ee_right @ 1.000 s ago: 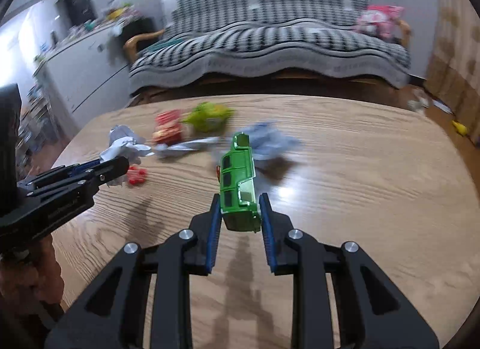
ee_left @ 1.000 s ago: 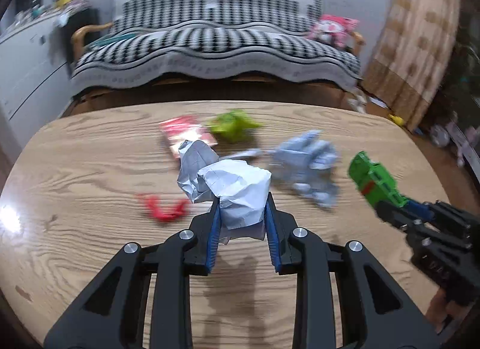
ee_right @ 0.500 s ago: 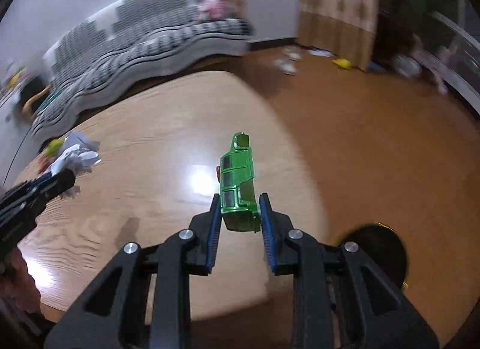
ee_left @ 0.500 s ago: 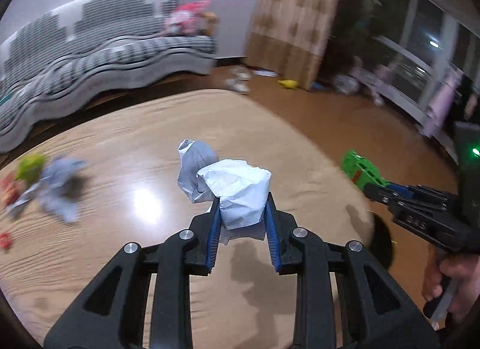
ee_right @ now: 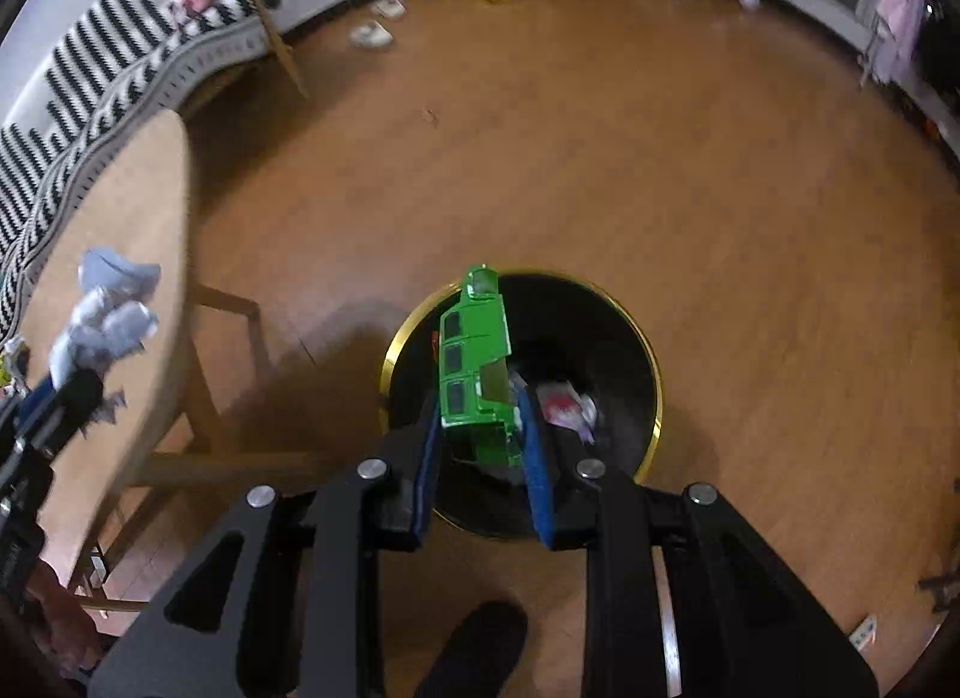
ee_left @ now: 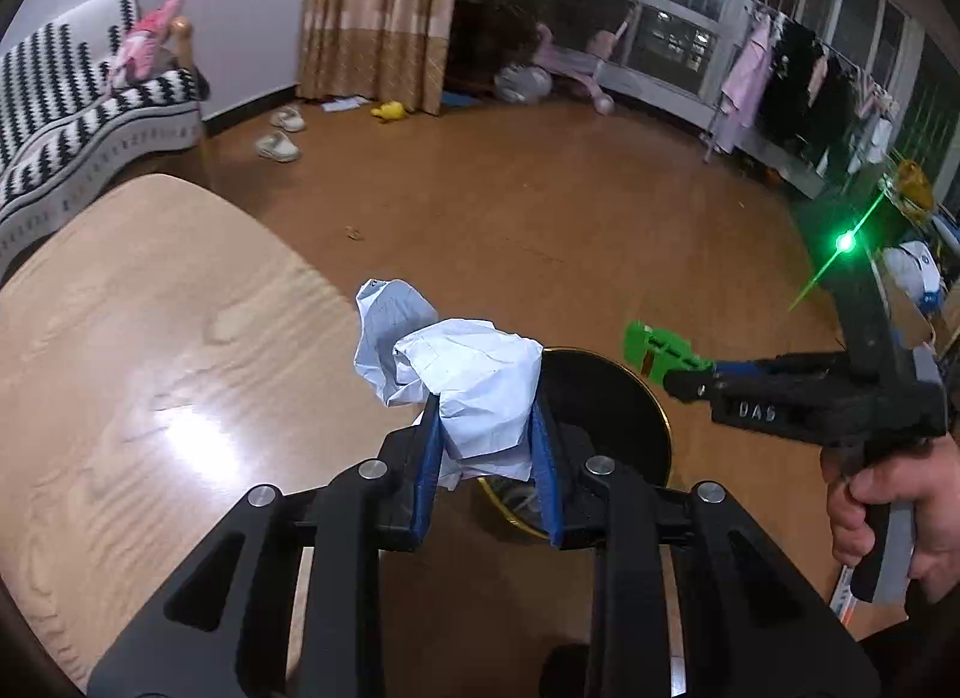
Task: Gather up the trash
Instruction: 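Carry tissue and green car over the bin and open both grippers, then move both tools back over the table, then grasp the red ribbon with the left gripper while the right grasps the blister pack, carry toward bin, then hold ribbon and blister pack over the bin and open both grippers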
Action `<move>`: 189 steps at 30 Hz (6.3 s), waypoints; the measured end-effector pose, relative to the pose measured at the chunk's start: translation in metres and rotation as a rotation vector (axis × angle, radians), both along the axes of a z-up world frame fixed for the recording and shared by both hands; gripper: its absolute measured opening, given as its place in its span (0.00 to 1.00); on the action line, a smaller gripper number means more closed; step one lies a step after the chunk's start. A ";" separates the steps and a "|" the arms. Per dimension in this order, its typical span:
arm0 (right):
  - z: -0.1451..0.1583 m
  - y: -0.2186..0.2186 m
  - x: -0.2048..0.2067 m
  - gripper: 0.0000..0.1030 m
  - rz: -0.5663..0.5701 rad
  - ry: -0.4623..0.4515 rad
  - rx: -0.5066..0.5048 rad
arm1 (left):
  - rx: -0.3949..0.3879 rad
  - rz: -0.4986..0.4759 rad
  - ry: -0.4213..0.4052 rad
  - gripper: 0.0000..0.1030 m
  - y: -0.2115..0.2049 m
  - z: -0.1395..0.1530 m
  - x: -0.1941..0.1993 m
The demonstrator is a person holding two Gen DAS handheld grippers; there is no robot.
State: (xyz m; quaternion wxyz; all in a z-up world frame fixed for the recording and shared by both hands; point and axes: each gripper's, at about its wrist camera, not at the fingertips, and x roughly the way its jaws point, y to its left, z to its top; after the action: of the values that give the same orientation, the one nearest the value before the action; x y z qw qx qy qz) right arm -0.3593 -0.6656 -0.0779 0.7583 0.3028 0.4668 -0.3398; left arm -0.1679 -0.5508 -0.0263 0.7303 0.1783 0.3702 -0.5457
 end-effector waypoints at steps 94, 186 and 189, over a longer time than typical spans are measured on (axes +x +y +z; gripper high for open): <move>0.039 0.449 0.505 0.69 0.917 -0.181 -0.114 | 0.163 1.080 0.025 0.90 0.534 -0.027 0.370; 0.030 -0.017 -0.050 0.63 -0.245 -0.088 -0.094 | 0.073 -0.105 0.178 0.70 -0.092 -0.067 -0.026; 0.035 -0.018 -0.053 0.66 -0.246 -0.100 -0.103 | 0.067 -0.118 0.160 0.79 -0.094 -0.066 -0.034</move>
State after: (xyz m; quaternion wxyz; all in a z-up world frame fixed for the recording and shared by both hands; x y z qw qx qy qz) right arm -0.4126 -0.6837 -0.0432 0.7476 0.3350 0.3697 -0.4384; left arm -0.2015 -0.6443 -0.0919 0.6585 0.1798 0.4342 -0.5878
